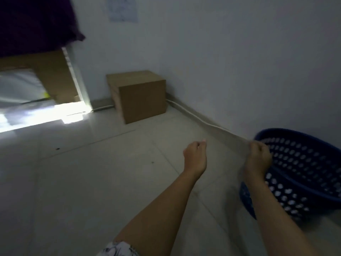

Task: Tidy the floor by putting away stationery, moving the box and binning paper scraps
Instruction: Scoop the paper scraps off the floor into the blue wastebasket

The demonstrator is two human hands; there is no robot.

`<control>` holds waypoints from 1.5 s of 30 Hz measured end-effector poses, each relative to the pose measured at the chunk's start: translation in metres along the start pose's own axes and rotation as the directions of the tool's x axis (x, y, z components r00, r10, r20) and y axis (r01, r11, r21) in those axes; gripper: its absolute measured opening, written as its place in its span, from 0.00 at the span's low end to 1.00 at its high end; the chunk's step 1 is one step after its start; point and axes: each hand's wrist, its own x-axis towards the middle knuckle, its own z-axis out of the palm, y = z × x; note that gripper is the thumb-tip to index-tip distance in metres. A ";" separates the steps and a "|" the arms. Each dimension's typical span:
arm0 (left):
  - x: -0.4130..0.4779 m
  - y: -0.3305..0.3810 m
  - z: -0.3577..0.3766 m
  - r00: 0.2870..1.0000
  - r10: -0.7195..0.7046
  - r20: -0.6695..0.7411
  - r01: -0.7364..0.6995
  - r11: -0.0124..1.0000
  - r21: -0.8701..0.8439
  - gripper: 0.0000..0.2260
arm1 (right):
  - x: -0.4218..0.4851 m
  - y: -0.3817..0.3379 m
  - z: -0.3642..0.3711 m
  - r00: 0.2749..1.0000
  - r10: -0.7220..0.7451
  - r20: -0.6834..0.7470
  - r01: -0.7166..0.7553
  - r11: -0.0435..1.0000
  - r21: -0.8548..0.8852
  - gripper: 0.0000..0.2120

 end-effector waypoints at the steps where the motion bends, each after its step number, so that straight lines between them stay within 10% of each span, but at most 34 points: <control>1: -0.003 -0.012 -0.022 0.999 -0.018 -0.036 0.018 1.000 0.018 0.16 | -0.020 0.004 0.017 0.999 0.018 0.051 -0.018 1.000 -0.013 0.05; 9: -0.056 -0.170 -0.266 0.790 -0.268 -0.551 0.353 0.934 0.051 0.18 | -0.238 0.076 0.164 0.796 0.142 0.588 0.007 0.970 -0.244 0.06; 16: -0.189 -0.339 -0.466 0.302 -0.459 -0.836 0.768 0.636 -0.072 0.18 | -0.479 0.138 0.250 0.326 0.197 0.924 0.445 0.831 -0.334 0.20; 19: -0.239 -0.386 -0.517 0.118 -0.425 -0.898 0.830 0.539 -0.146 0.20 | -0.567 0.168 0.254 0.133 0.295 0.946 0.726 0.621 -0.295 0.39; 23: -0.289 -0.431 -0.551 -0.189 -0.505 -0.842 0.752 0.477 -0.455 0.31 | -0.647 0.210 0.234 0.097 0.404 0.910 0.857 0.431 -0.283 0.52; 26: -0.283 -0.440 -0.563 -0.132 -0.594 -0.794 0.721 0.491 -0.488 0.38 | -0.687 0.221 0.236 0.089 0.363 0.927 0.849 0.458 -0.261 0.41; 31: -0.276 -0.465 -0.576 0.281 -0.373 -0.884 0.813 0.582 0.013 0.27 | -0.748 0.196 0.281 -0.136 0.127 0.983 0.722 0.692 0.011 0.32; 33: -0.287 -0.484 -0.591 0.374 -0.196 -0.906 0.795 0.571 0.205 0.22 | -0.758 0.189 0.300 -0.103 0.065 0.993 0.650 0.760 0.018 0.28; 38: -0.263 -0.486 -0.641 0.224 -0.273 -0.935 0.779 0.627 0.004 0.25 | -0.773 0.172 0.363 0.035 0.107 0.994 0.615 0.781 -0.106 0.27; 45: -0.228 -0.499 -0.701 0.251 -0.272 -0.929 0.693 0.720 -0.024 0.39 | -0.787 0.178 0.440 -0.124 0.183 0.975 0.748 0.663 -0.030 0.34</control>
